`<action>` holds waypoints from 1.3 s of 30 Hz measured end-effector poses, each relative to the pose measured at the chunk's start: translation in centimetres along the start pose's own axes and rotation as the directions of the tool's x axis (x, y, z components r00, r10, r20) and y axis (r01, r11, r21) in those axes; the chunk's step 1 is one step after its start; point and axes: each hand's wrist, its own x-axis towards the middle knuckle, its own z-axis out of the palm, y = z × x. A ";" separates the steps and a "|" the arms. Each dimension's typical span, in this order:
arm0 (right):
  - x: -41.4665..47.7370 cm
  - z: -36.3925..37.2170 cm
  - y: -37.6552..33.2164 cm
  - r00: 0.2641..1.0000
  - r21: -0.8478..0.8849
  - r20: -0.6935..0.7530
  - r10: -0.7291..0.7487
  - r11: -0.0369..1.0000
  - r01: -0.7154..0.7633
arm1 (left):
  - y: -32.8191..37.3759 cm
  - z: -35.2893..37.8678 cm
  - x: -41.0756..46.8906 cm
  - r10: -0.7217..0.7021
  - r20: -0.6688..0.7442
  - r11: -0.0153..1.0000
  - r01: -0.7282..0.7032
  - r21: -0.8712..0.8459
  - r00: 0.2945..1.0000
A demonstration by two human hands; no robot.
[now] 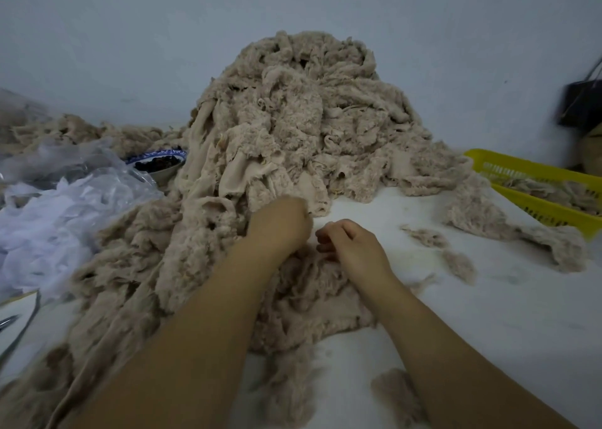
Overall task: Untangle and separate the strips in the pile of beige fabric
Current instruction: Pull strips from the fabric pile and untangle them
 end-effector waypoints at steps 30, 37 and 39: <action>1.1 -2.8 -0.7 0.939 0.502 0.074 0.335 0.802 -0.325 | 4.4 3.3 -5.7 0.486 -0.291 0.781 -0.559 -0.280 0.824; 1.4 -2.7 -1.3 0.923 0.605 0.000 0.384 0.735 -0.306 | 2.5 4.3 -5.1 0.288 -0.226 0.748 -0.365 -0.555 0.931; 1.7 -2.7 -1.1 0.930 0.647 -0.009 0.367 0.711 -0.275 | 1.5 4.5 -4.4 0.124 -0.125 0.754 -0.175 -0.633 0.984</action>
